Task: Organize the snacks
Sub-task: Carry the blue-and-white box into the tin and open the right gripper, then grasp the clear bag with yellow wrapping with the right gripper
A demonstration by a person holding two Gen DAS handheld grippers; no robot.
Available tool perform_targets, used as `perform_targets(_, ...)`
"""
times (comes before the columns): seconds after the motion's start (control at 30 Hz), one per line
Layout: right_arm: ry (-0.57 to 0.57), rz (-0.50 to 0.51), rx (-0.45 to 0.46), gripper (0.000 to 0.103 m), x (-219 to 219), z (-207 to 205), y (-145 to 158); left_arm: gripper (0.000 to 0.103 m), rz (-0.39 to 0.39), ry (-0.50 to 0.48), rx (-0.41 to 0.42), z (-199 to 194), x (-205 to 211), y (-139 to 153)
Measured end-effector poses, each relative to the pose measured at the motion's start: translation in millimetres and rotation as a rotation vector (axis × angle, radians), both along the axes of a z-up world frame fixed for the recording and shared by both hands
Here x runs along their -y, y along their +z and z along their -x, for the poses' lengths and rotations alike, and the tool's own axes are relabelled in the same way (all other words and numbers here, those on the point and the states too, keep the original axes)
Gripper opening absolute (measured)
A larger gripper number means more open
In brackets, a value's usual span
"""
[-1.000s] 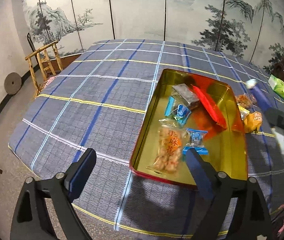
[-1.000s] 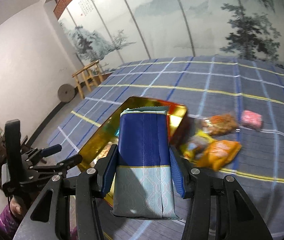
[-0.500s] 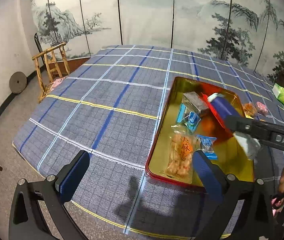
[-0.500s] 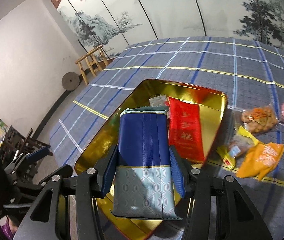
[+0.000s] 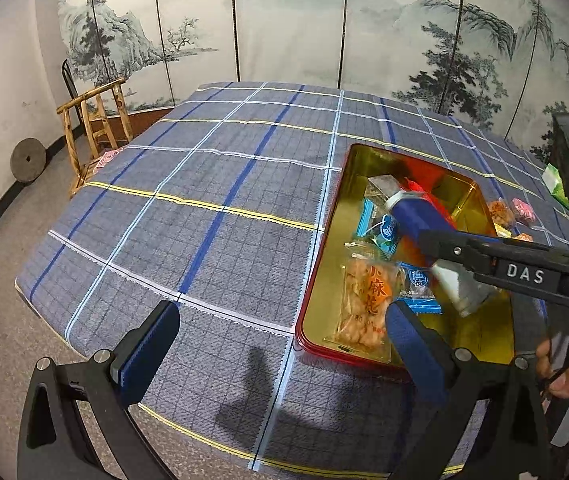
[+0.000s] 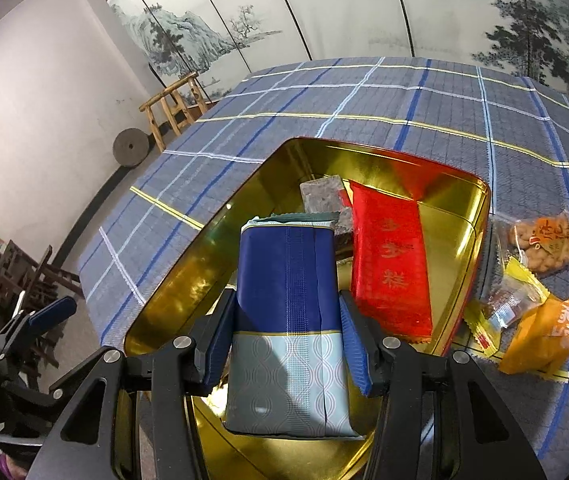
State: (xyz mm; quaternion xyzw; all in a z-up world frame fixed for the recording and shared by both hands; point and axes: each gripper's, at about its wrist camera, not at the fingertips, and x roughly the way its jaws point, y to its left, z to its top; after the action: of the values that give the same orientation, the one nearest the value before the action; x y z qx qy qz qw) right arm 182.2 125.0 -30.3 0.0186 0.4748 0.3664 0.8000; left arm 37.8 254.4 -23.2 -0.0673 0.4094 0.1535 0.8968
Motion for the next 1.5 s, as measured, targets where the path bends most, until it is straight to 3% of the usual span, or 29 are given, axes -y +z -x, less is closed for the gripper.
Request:
perform_targets(0.37, -0.014, -0.066, 0.023, 0.051, 4.8, 4.6, 14.6, 0.102, -0.014, 0.001, -0.012, 0.7, -0.9, 1.0)
perform_targets(0.47, -0.066, -0.085, 0.071, 0.051, 41.6, 9.6, 26.9, 0.102, -0.019, 0.002, 0.005, 2.2, -0.9, 4.1)
perform_targets(0.57, -0.135, 0.008, 0.119, 0.051, 88.6, 10.3, 24.9, 0.102, 0.003, -0.007, 0.017, 1.6, 1.5, 5.7)
perform_targets(0.7, -0.187, 0.072, 0.116, 0.051, 131.3, 3.3, 16.4, 0.102, 0.014, -0.033, 0.007, -3.6, 14.1, 4.8)
perform_targets(0.93, 0.014, 0.169, 0.173, 0.051, 109.6, -14.6, 20.5, 0.102, -0.028, -0.065, -0.007, -6.1, 29.4, 7.5)
perform_targets(1.33, 0.193, 0.363, 0.184, 0.056, 76.2, -50.6, -14.9, 0.102, -0.029, -0.087, -0.016, -15.7, 36.7, 10.1)
perform_targets(1.5, 0.246, 0.389, 0.135, 0.056, 65.8, -59.4, -29.4, 0.102, -0.033, -0.097, -0.028, -20.5, 40.4, 8.0)
